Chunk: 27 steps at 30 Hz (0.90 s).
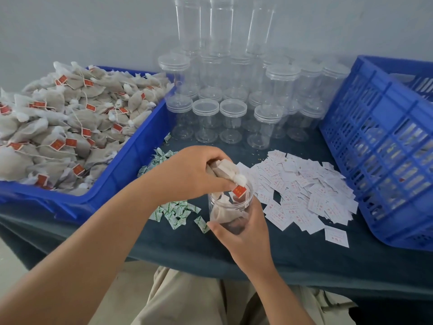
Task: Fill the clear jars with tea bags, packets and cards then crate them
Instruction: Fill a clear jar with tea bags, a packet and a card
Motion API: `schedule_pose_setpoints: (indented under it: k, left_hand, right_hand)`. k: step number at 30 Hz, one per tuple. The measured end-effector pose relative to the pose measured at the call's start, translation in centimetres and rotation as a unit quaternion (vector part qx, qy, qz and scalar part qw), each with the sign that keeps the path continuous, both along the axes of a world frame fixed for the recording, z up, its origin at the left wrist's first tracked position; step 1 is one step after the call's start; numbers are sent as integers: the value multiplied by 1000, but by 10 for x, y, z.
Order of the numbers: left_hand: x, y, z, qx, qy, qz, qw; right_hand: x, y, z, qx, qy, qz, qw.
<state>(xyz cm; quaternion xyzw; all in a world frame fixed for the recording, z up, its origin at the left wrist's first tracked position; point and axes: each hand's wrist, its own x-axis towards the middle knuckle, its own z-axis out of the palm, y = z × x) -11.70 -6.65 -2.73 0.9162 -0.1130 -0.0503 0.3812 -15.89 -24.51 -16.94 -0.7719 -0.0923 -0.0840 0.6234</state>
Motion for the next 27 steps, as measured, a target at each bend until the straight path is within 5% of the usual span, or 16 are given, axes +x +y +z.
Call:
schedule_pose_setpoints:
  k: [7, 14, 22, 27]
  left_hand:
    - [-1, 5, 5, -16, 0, 8, 1000]
    - [-5, 3, 4, 107, -36, -12, 994]
    - [-5, 0, 1, -8, -21, -6, 1000]
    - [-9, -7, -5, 121, -94, -26, 988]
  right_hand:
    - [-1, 1, -2, -6, -12, -4, 1000]
    - [-1, 1, -3, -3, 13, 7, 1000]
    - [-4, 1, -4, -10, 19, 2, 1000]
    - [-4, 3, 0, 15, 6, -11, 1000]
